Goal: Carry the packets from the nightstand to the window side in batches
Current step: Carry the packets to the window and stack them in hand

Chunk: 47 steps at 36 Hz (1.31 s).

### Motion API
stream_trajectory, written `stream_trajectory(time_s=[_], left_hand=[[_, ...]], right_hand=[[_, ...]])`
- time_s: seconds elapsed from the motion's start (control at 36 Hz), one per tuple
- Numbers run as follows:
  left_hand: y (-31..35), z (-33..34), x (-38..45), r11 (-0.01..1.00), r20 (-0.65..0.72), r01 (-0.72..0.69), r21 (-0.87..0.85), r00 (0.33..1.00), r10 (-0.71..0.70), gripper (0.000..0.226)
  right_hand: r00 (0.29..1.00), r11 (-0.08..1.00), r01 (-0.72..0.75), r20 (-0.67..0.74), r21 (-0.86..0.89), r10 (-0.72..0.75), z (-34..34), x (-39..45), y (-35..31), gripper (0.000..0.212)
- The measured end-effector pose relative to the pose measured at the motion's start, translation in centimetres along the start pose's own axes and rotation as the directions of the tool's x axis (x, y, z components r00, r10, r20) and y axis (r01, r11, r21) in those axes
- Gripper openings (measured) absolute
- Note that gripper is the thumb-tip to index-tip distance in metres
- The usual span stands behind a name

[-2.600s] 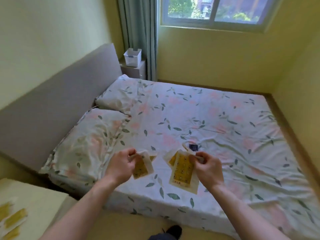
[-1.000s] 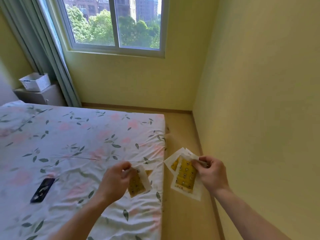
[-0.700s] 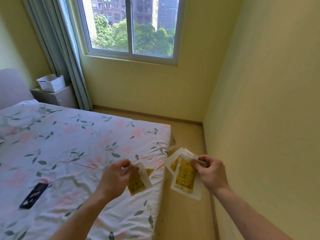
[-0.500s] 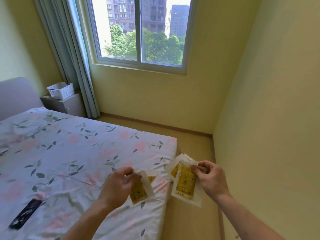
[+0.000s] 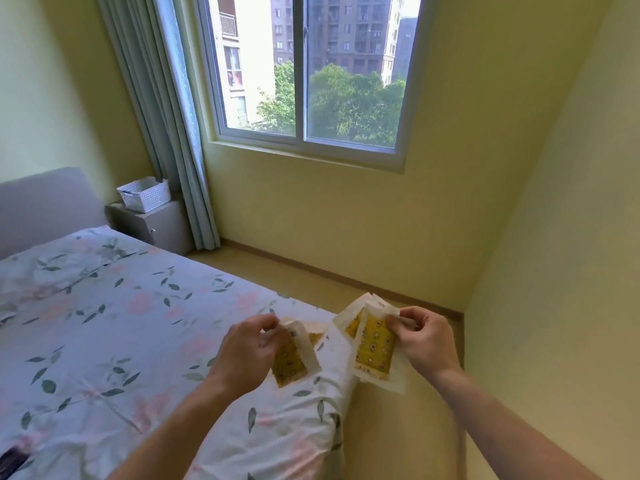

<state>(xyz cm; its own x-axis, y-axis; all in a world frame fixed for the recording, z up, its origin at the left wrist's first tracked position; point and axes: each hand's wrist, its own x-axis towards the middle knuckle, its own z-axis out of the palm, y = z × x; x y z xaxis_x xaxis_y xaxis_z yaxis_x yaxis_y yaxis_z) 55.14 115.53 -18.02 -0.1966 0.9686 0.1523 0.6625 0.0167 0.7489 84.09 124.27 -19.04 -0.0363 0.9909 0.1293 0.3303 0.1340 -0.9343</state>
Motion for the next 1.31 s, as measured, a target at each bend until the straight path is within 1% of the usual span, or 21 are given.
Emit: stream_trajectory(time_s=[0.06,0.17,0.25,0.44,0.56,0.64,0.78,0.97,1.08,1.19,1.31], left_hand=[[1.1,1.7,3.0,1.0,-0.021,0.018,0.011,1.0,-0.017,0.019],[3.5,4.5,8.3,0.998,-0.085,0.055,0.008,0.995,-0.054,0.022],[4.2,5.6,12.0,0.995,-0.133,0.099,0.015,0.986,-0.096,0.023],[4.0,7.0,19.7,0.981,-0.25,0.194,0.032,0.951,-0.18,0.023],[2.5,8.4,25.5,0.967,-0.307,0.25,0.05,0.925,-0.223,0.023],[1.8,9.9,30.6,0.963,-0.339,0.265,0.041,0.911,-0.236,0.023],[2.1,12.5,40.3,0.955,-0.321,0.296,0.03,0.907,-0.271,0.023],[4.5,16.5,55.0,0.964,-0.29,0.259,0.065,0.929,-0.23,0.018],[5.1,19.1,62.9,0.967,-0.277,0.24,0.084,0.938,-0.208,0.018],[5.0,21.9,69.4,0.961,-0.318,0.266,0.078,0.92,-0.228,0.018],[5.0,24.4,74.1,0.938,-0.371,0.341,0.063,0.881,-0.295,0.019]], right_hand=[[1.0,1.0,0.001,0.014,0.016,-0.001,-1.3,3.9,1.1,0.015],[0.995,1.0,0.001,0.105,0.019,-0.003,-3.5,12.3,2.9,0.017],[0.991,0.999,0.002,0.135,0.044,-0.007,-4.0,18.6,3.3,0.018],[0.96,0.992,0.017,0.274,0.127,-0.052,-2.0,30.1,2.8,0.012],[0.947,0.987,0.027,0.311,0.156,-0.076,-0.6,37.2,3.6,0.014],[0.938,0.984,0.041,0.332,0.174,-0.097,0.4,42.8,4.3,0.015],[0.94,0.988,0.015,0.334,0.151,-0.066,0.7,52.5,5.6,0.016],[0.949,0.986,-0.005,0.312,0.165,-0.047,-1.7,65.7,7.4,0.017],[0.942,0.987,-0.019,0.333,0.162,-0.037,-1.9,74.1,8.9,0.016],[0.926,0.989,0.009,0.373,0.147,-0.064,-1.5,82.2,10.7,0.014],[0.896,0.987,0.024,0.434,0.158,-0.092,-0.9,88.9,11.8,0.013]])
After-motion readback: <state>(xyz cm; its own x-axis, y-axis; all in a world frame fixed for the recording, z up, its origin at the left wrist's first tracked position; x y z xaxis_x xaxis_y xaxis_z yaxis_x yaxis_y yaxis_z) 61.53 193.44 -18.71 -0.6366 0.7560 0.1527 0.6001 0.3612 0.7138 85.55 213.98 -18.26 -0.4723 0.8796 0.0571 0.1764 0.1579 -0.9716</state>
